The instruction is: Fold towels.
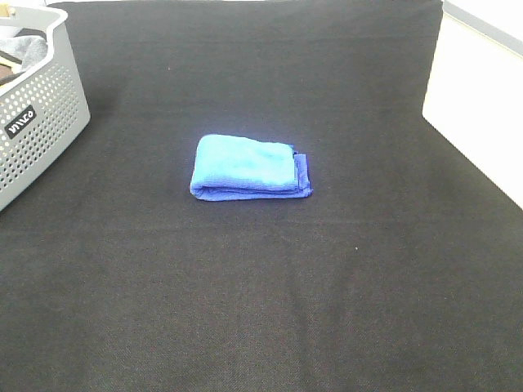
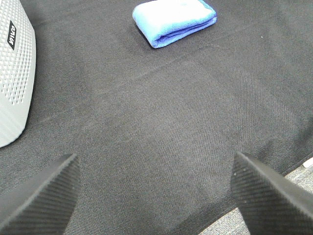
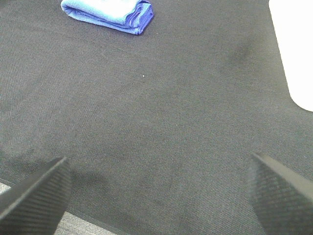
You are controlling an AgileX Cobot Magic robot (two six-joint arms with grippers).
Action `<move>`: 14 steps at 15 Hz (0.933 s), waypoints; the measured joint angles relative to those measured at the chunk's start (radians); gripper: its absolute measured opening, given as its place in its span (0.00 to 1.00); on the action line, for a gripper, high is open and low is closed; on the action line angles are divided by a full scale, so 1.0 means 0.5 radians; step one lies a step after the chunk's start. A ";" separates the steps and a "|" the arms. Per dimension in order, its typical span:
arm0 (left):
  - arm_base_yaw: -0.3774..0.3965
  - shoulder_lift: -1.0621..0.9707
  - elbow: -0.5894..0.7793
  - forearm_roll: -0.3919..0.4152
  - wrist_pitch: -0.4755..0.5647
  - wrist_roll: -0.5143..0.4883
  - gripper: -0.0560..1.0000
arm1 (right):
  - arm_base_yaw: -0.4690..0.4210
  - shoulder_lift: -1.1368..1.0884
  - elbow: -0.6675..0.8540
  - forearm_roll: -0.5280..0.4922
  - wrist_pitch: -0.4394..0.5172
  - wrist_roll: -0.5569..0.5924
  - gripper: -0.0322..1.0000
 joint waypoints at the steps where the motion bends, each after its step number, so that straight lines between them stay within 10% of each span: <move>1: 0.042 0.000 0.000 0.000 0.000 0.000 0.81 | -0.012 0.000 0.000 0.000 0.000 0.000 0.91; 6: 0.408 -0.168 0.000 0.000 -0.002 0.000 0.81 | -0.462 -0.056 0.000 0.006 0.000 0.000 0.91; 14: 0.418 -0.206 0.000 0.000 -0.002 0.000 0.81 | -0.486 -0.214 0.002 0.020 0.000 0.000 0.91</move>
